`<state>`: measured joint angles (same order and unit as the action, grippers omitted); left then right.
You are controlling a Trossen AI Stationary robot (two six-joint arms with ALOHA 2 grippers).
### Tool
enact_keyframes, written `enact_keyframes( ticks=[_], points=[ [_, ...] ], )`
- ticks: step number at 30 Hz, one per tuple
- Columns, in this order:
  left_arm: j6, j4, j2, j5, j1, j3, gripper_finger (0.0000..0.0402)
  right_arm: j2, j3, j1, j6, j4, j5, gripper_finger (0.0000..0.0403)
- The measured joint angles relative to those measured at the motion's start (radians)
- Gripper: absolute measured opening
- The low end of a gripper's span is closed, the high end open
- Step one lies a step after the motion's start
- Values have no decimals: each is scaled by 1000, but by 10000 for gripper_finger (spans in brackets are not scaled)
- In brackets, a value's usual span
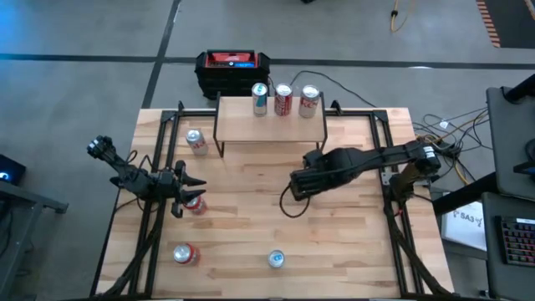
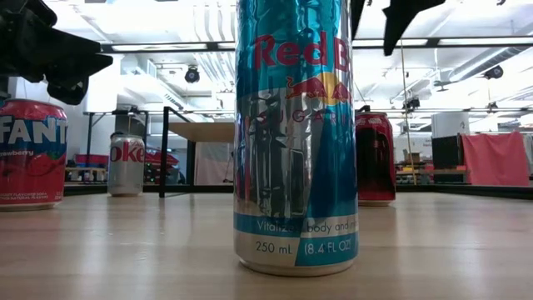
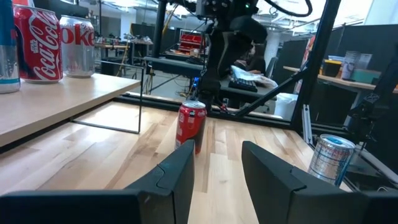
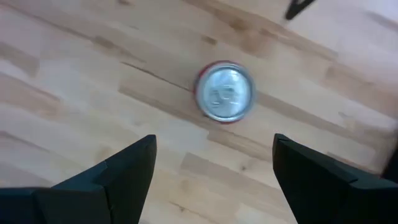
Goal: Place canned beverage on shelf
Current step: Move the red and silver soda can
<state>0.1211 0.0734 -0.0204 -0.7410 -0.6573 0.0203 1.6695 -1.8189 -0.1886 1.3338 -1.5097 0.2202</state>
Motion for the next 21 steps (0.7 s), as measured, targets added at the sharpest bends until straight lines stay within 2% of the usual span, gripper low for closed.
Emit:
enact_keyframes(
  ticks=[4, 9, 12, 21],
  points=[
    [0, -2, 0, 0, 0, 0, 118, 36, 0, -9, -49, 59, -58, 299],
    [0, -2, 0, 0, 0, 0, 118, 117, 2, -52, -154, 315, -141, 299],
    [0, -2, 0, 0, 0, 0, 118, 134, -7, -56, -236, 398, -155, 299],
    [0, -2, 0, 0, 0, 0, 118, 133, -7, -15, -458, 385, -149, 299]
  ],
)
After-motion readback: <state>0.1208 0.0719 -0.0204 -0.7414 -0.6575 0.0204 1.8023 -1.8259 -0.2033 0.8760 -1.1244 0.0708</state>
